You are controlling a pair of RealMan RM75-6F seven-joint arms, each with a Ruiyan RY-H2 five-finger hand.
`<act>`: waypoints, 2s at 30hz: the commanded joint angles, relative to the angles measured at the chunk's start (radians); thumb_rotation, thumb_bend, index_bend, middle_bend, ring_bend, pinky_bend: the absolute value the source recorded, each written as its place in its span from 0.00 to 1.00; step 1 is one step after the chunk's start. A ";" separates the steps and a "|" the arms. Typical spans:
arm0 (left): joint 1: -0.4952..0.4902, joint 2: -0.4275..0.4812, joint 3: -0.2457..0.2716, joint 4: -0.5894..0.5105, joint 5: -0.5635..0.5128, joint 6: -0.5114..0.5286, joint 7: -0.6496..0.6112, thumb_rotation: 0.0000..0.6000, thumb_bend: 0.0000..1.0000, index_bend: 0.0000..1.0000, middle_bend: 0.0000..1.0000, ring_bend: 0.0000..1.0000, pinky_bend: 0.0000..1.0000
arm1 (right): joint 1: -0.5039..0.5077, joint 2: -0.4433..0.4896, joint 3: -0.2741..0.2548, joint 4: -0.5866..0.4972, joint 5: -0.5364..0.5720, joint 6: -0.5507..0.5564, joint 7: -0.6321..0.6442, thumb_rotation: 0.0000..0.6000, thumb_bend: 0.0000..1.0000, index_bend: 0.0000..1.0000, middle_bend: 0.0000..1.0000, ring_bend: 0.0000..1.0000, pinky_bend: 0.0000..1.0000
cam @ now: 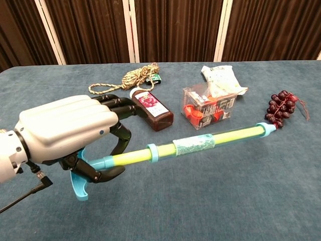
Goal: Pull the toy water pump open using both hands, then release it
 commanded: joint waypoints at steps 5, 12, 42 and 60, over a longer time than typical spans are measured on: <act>-0.014 0.016 -0.009 0.015 0.021 -0.016 -0.053 1.00 0.42 0.61 0.08 0.00 0.07 | 0.007 0.000 0.002 -0.009 0.002 -0.011 -0.001 1.00 0.12 0.21 0.00 0.00 0.00; -0.023 0.034 -0.015 0.009 0.041 -0.023 -0.082 1.00 0.42 0.61 0.09 0.00 0.07 | 0.052 -0.013 0.037 -0.101 0.052 -0.076 0.002 1.00 0.17 0.27 0.02 0.00 0.00; -0.059 0.090 -0.039 -0.108 0.046 -0.047 -0.054 1.00 0.42 0.61 0.09 0.00 0.07 | 0.217 -0.241 0.141 -0.158 0.293 -0.224 -0.247 1.00 0.28 0.40 0.04 0.00 0.00; -0.069 0.083 -0.041 -0.097 0.036 -0.052 -0.054 1.00 0.42 0.61 0.09 0.00 0.07 | 0.218 -0.290 0.123 -0.141 0.303 -0.212 -0.228 1.00 0.30 0.44 0.04 0.00 0.00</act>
